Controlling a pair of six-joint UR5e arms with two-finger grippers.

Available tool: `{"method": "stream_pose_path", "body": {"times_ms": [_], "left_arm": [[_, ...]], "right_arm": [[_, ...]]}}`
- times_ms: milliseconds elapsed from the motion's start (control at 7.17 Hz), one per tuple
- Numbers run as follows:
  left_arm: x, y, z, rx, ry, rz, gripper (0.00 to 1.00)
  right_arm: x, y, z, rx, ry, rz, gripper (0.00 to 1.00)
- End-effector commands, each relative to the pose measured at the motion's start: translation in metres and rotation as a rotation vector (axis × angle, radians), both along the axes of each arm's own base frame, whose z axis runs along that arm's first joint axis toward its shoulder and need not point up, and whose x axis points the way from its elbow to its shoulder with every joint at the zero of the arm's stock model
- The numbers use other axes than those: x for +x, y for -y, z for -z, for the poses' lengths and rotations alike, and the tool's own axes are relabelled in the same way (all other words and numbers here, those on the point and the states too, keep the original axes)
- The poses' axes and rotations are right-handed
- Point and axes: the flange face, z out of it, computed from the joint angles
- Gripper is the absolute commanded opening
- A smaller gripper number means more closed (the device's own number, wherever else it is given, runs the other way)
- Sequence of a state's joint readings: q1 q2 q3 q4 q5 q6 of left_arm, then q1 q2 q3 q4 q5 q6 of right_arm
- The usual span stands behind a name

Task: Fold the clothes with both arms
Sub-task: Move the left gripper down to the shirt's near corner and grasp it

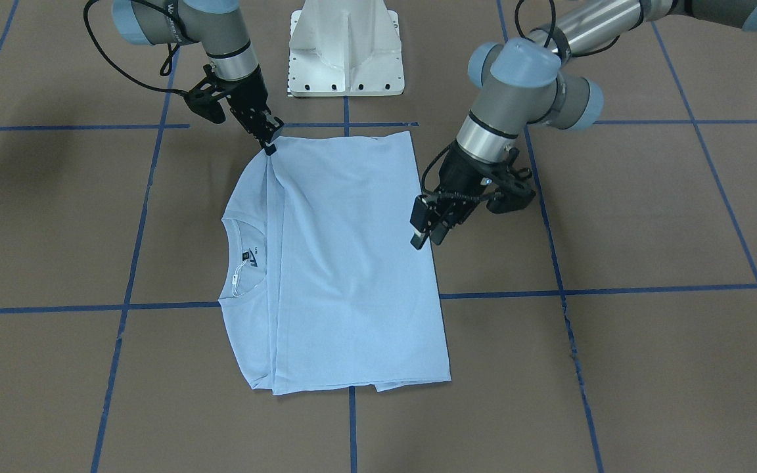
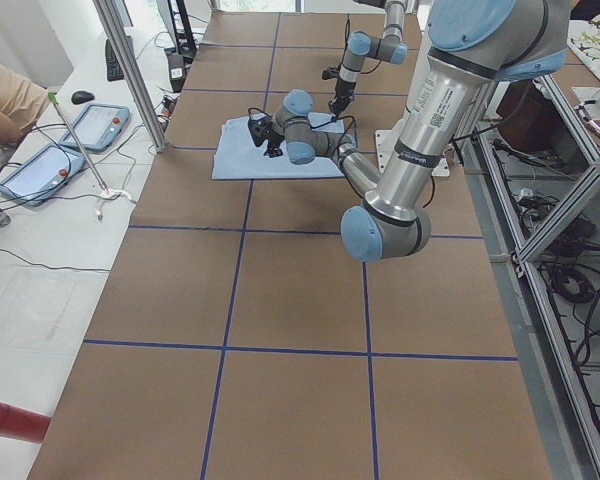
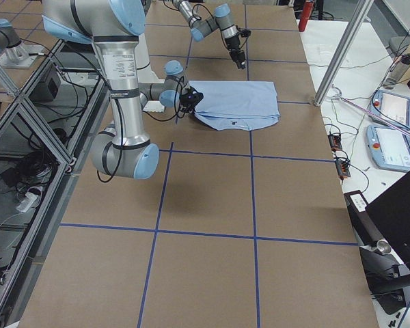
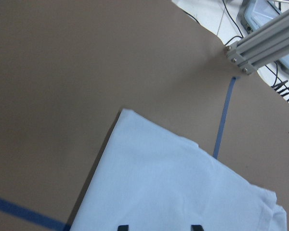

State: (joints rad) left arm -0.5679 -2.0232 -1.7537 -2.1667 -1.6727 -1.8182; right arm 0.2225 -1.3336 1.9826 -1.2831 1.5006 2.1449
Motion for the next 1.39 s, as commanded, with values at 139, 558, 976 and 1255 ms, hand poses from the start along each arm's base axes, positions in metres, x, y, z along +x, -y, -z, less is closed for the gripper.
{"method": "stream_pose_path", "body": {"times_ms": [139, 558, 976, 1255], "left_arm": [[0.043, -0.154, -0.014, -0.137, 0.049, -0.033, 0.57], [0.075, -0.207, -0.023, -0.178, 0.069, -0.077, 0.57], [0.084, -0.223, -0.029, -0.199, 0.1, -0.099, 0.56], [0.089, -0.226, -0.029, -0.2, 0.104, -0.106, 0.56]], "right_arm": [[0.011, -0.002, -0.005, -0.005, -0.003, 0.005, 0.0], [0.009, -0.002, -0.006, -0.003, -0.007, 0.006, 0.0], [0.008, -0.003, -0.006, -0.003, -0.005, 0.008, 0.0], [0.008, -0.003, -0.006, -0.003, -0.005, 0.008, 0.0]]}}
